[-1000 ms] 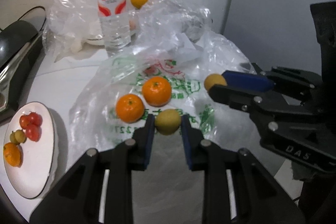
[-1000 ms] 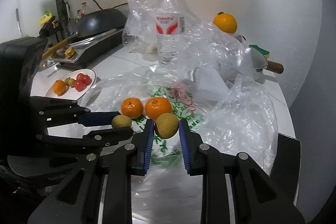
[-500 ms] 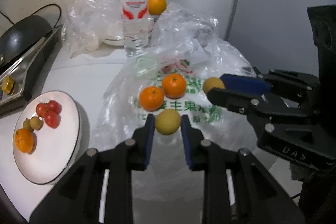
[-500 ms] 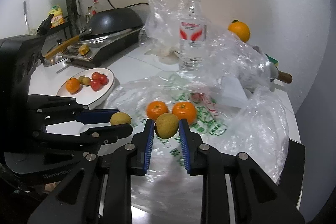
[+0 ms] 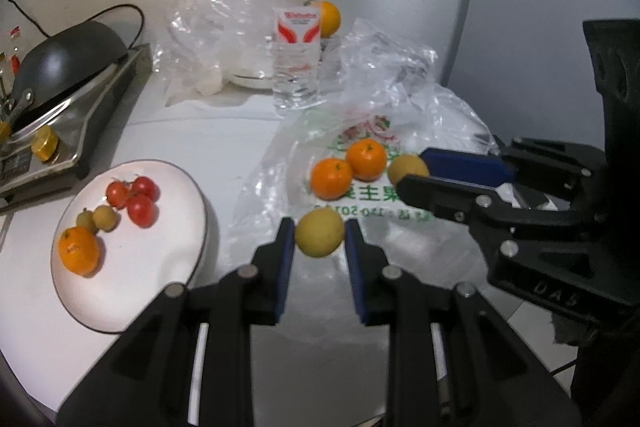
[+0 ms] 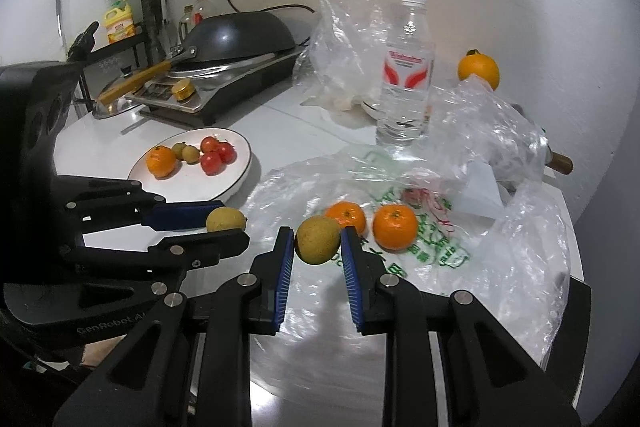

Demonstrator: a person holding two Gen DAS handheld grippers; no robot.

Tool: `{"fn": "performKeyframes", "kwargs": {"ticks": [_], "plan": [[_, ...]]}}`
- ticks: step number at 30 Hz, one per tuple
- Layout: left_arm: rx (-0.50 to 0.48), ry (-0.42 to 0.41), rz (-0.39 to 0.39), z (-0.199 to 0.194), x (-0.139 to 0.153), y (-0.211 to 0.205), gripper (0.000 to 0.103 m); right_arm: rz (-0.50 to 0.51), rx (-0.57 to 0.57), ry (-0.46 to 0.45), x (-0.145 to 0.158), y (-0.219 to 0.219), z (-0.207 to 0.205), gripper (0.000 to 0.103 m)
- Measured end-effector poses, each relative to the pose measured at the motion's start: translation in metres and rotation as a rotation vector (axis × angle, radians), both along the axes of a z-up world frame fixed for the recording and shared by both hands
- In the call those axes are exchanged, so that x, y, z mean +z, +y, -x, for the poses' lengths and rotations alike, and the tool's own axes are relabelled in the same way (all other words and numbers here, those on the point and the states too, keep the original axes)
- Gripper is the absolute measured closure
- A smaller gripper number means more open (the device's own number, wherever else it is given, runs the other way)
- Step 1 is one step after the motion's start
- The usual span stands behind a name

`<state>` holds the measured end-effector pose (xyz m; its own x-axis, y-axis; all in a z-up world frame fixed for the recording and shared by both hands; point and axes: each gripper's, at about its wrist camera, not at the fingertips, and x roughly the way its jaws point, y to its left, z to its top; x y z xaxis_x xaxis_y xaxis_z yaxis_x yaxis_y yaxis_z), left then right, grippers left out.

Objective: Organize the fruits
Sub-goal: 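Carry both held yellow-green fruits over the white plate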

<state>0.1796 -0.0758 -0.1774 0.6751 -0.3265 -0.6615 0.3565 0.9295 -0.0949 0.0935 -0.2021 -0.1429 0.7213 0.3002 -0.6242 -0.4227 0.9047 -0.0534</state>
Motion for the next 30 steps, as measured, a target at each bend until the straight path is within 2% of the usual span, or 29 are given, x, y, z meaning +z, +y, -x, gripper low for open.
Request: {"fn": "performKeyframes", "kwargs": {"ticks": [9,17,30], "plan": [[0.027,-0.003,0.011,0.003,-0.001,0.035,0.077,0.019,0.026,0.001,-0.001,0.031,-0.002,0.077],[0.133,-0.014,-0.019,0.001,-0.010,0.074,0.077,0.029,0.057,0.012,-0.006,0.060,-0.008,0.077],[0.199,-0.019,-0.044,-0.011,-0.019,0.110,0.077,0.036,0.129,0.026,-0.015,0.096,-0.023,0.077]]}}
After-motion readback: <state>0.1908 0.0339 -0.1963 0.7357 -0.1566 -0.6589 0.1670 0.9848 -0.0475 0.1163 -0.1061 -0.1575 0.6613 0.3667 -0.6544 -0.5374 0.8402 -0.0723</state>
